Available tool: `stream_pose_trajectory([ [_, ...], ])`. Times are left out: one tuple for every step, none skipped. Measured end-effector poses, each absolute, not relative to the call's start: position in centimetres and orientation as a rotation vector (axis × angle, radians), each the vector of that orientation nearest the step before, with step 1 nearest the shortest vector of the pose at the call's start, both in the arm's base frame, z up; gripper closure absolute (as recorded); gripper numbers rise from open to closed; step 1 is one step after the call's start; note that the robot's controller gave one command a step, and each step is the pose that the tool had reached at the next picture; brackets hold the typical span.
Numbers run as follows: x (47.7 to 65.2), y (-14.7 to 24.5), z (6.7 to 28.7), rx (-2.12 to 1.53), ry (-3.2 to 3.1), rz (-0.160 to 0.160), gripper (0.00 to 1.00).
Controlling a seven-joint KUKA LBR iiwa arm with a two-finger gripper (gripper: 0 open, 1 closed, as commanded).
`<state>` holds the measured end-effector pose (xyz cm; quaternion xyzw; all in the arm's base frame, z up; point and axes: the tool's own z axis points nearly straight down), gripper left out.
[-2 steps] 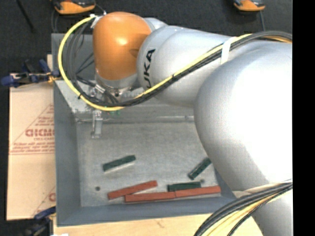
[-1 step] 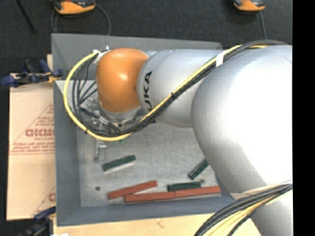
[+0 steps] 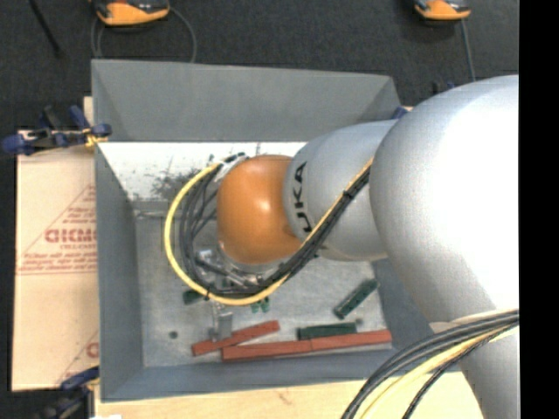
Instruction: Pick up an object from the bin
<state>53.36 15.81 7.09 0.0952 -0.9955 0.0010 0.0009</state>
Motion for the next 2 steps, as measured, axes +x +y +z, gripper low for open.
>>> stream_pose_trajectory([
  [53.5, 16.0, 7.2, 0.295, -3.130, -0.002, 1.00],
  [51.5, 13.7, 22.1, 0.391, -3.128, 0.000, 1.00],
])
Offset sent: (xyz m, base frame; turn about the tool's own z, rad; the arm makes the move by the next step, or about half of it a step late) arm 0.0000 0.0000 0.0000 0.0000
